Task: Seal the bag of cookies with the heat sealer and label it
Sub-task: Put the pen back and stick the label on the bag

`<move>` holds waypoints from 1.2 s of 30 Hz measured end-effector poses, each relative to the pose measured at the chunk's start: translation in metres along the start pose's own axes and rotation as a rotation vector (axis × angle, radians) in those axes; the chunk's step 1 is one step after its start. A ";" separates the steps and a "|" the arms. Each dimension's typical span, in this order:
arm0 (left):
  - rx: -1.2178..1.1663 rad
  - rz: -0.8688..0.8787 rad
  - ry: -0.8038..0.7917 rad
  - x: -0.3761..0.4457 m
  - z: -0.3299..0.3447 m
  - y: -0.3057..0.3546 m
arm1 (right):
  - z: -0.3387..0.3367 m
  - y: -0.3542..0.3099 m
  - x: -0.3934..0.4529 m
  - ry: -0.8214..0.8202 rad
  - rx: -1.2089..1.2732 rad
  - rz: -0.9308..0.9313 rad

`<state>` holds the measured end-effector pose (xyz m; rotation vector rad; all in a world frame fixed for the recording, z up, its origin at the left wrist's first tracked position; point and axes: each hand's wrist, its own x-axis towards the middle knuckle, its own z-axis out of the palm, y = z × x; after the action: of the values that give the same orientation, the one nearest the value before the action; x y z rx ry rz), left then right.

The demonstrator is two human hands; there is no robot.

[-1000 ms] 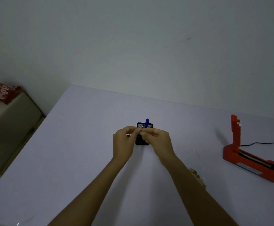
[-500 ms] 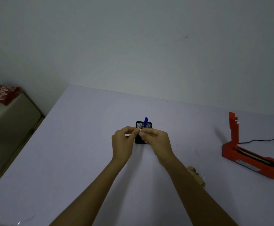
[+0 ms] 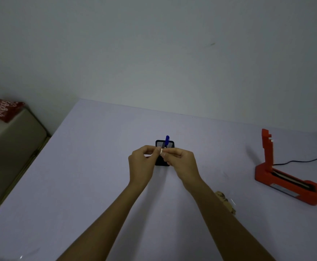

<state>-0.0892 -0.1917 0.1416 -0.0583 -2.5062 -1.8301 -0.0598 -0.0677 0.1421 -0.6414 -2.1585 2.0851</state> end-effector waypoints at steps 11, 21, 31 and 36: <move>0.023 0.006 -0.037 -0.007 0.001 -0.007 | 0.000 0.008 -0.005 0.021 0.007 0.047; 0.139 -0.152 0.014 -0.018 -0.001 -0.054 | -0.011 0.105 -0.011 0.086 -0.009 0.507; 0.236 -0.204 -0.029 -0.034 0.003 -0.083 | -0.006 0.127 -0.018 0.061 -0.591 0.363; 0.194 -0.125 -0.036 -0.036 0.013 -0.068 | 0.010 0.074 -0.028 0.064 -0.338 0.112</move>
<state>-0.0573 -0.2004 0.0710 0.0741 -2.7572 -1.6281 -0.0197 -0.0878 0.0762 -0.8639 -2.5144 1.7282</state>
